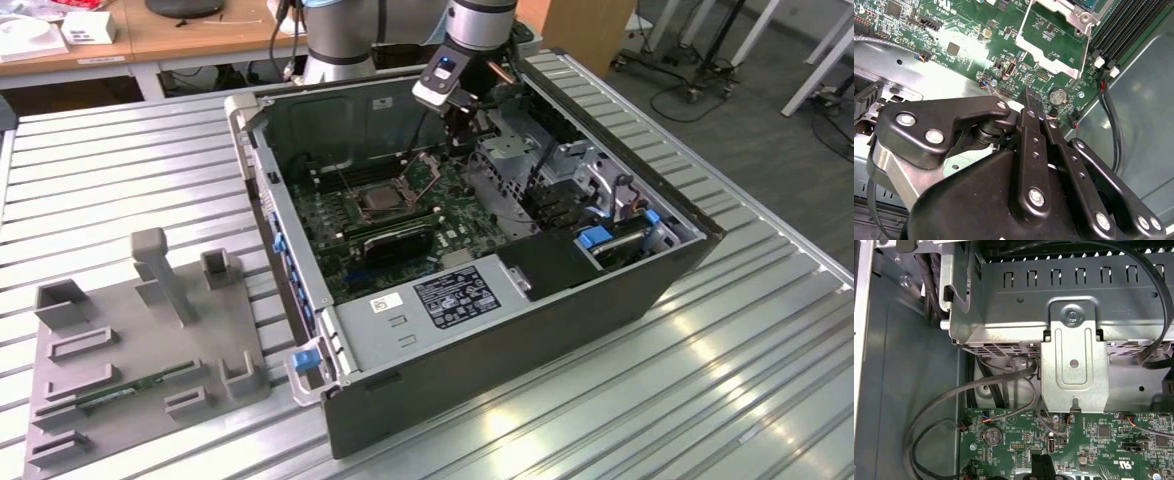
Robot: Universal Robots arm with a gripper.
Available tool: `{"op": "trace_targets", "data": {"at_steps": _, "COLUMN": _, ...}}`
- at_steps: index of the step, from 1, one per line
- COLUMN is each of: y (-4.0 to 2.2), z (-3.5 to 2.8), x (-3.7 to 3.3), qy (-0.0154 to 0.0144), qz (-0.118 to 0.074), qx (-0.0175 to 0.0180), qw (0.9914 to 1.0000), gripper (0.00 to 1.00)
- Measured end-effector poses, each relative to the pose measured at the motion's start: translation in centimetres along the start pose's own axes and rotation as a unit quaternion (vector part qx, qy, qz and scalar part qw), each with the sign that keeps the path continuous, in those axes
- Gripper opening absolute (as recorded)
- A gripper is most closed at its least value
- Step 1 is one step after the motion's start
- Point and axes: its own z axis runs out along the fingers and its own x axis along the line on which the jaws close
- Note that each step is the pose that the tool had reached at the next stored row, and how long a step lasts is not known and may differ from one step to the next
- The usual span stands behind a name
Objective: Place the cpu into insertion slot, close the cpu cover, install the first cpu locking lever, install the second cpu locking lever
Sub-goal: 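Close the cpu cover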
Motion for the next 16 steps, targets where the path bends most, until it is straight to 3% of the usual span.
{"op": "trace_targets", "data": {"at_steps": 10, "y": -0.03, "z": 0.87, "x": -0.04, "qy": 0.0, "qz": 0.0, "qx": 0.0, "qw": 1.0, "gripper": 0.11}}
{"op": "trace_targets", "data": {"at_steps": 16, "y": -0.03, "z": 0.91, "x": -0.04, "qy": 0.0, "qz": 0.0, "qx": 0.0, "qw": 1.0, "gripper": 0.11}}
